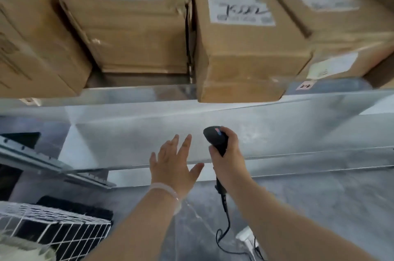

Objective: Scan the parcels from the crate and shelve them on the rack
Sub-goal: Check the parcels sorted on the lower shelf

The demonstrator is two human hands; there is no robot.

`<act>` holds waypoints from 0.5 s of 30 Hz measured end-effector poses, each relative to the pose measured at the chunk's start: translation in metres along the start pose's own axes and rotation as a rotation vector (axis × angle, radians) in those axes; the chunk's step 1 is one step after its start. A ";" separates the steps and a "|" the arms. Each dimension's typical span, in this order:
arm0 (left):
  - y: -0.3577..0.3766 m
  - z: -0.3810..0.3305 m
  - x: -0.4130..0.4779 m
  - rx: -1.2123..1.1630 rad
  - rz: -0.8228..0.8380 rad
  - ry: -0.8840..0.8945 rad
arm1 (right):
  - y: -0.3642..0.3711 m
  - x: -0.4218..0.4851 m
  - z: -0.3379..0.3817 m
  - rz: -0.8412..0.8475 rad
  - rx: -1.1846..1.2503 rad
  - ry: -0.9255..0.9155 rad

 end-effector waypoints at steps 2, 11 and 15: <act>0.019 0.003 0.023 0.002 -0.022 0.002 | 0.012 0.027 -0.014 0.004 0.003 -0.011; 0.070 0.029 0.116 -0.001 -0.133 -0.019 | 0.069 0.140 -0.059 0.036 -0.037 -0.116; 0.091 0.035 0.131 0.001 -0.143 -0.031 | 0.079 0.171 -0.080 0.016 -0.029 -0.090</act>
Point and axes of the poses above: each hand's wrist, its own x-axis towards the middle knuckle, its own y-axis out of the palm, z = x × y, the point moved 4 cm from there along x, towards the middle knuckle, and after that the axes turned 13 degrees about x, right-handed, at the moved point
